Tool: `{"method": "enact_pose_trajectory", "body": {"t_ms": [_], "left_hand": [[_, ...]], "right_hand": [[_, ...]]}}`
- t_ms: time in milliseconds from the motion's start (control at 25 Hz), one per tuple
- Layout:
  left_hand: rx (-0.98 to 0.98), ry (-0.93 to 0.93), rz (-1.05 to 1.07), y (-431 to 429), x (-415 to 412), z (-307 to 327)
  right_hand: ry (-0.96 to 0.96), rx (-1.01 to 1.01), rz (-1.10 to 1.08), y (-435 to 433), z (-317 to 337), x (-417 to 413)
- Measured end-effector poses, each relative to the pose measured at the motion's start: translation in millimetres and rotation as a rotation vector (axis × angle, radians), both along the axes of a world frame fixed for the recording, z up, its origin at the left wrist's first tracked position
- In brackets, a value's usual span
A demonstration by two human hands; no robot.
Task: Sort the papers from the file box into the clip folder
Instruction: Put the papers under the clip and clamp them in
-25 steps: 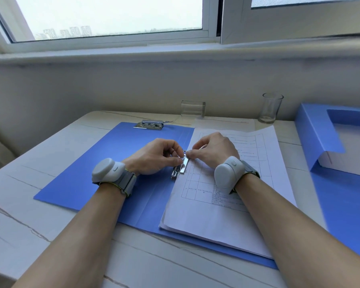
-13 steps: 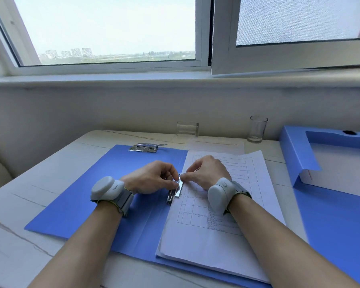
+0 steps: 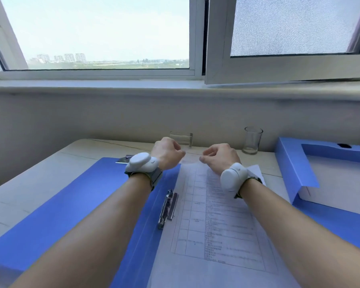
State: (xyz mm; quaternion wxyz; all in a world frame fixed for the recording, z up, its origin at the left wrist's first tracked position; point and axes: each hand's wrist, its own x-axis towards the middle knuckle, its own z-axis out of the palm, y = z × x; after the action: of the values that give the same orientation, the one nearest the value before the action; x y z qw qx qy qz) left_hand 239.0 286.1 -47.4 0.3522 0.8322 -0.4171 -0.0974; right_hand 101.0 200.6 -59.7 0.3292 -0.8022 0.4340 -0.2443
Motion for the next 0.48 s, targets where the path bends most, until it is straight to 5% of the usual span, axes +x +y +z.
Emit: {"method": "enact_pose_trajectory", "body": {"t_ms": [320,480], "left_hand": [[0.235,-0.175,0.113,-60.2,15.2,-37.0],[0.167,-0.179,0.185,-71.0,19.0,-48.9]], "right_hand": [[0.068,-0.02,-0.054,-33.4,-31.3,14.9],[0.074,-0.065,-0.05,-36.0,-40.0,13.4]]}}
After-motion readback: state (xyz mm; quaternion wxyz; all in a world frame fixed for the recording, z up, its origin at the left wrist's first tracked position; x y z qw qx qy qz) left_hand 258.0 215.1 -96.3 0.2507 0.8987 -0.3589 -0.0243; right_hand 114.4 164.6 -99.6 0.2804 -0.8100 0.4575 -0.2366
